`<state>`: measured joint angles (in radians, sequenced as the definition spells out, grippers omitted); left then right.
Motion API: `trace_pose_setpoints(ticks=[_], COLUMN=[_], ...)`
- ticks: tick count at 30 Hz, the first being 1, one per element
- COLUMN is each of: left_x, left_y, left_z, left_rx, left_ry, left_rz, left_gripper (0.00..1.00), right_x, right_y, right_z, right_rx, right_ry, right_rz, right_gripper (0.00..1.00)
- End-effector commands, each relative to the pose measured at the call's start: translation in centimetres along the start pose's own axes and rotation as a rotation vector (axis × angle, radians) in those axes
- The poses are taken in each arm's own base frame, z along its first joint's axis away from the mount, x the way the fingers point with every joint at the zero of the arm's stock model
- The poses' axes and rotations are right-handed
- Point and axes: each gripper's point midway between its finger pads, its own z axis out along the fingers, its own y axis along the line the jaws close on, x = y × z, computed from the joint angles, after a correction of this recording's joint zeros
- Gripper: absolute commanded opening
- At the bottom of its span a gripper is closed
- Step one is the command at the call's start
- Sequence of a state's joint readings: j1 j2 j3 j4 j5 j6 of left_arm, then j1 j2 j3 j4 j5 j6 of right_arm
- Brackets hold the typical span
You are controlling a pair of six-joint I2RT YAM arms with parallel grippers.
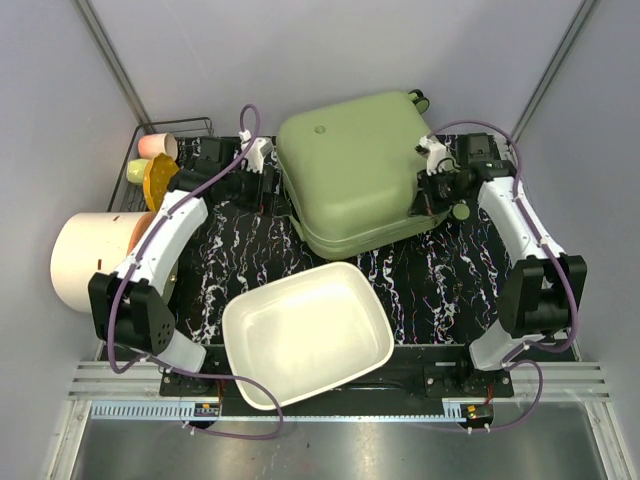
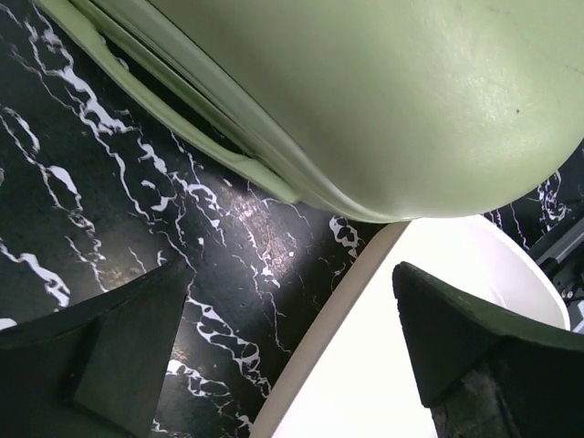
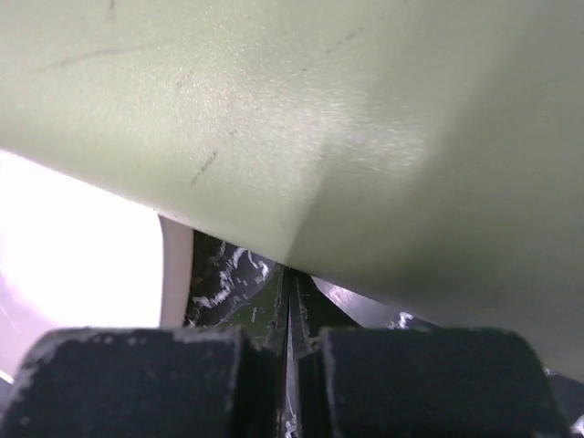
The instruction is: Open, take out, and arrange the luggage
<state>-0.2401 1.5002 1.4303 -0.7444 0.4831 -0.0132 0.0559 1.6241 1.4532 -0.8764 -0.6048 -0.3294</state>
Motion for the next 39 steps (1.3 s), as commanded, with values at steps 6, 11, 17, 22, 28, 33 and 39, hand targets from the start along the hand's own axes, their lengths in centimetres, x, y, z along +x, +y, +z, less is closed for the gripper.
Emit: trace_pose_setpoints(ticks=[6, 11, 17, 22, 28, 33, 39], left_x=[-0.6, -0.8, -0.1, 0.0, -0.9, -0.8, -0.1], left_y=[3.8, 3.8, 4.6, 4.8, 5.0, 5.5, 6.0], left_z=[2.9, 2.1, 1.6, 2.0, 1.8, 2.0, 2.4], left_rx=[0.038, 0.059, 0.043, 0.050, 0.043, 0.030, 0.019], left_ry=[-0.079, -0.099, -0.115, -0.112, -0.127, -0.124, -0.113], left_rz=[-0.242, -0.208, -0.239, -0.263, -0.266, -0.282, -0.309], left_gripper=[0.94, 0.91, 0.93, 0.92, 0.92, 0.92, 0.92], right_x=[-8.2, -6.6, -2.2, -0.2, 0.1, 0.7, -0.1], right_y=[4.7, 5.4, 0.9, -2.9, -4.0, -4.0, -4.2], right_z=[1.7, -2.0, -5.0, -5.0, -3.8, -1.5, -0.4], right_rx=[-0.091, 0.003, 0.145, 0.274, 0.320, 0.365, 0.436], right_ry=[-0.248, -0.303, -0.415, -0.495, -0.662, -0.693, -0.735], right_rz=[-0.065, -0.206, -0.135, -0.172, -0.146, -0.158, -0.183], right_gripper=[0.16, 0.31, 0.32, 0.42, 0.48, 0.50, 0.52])
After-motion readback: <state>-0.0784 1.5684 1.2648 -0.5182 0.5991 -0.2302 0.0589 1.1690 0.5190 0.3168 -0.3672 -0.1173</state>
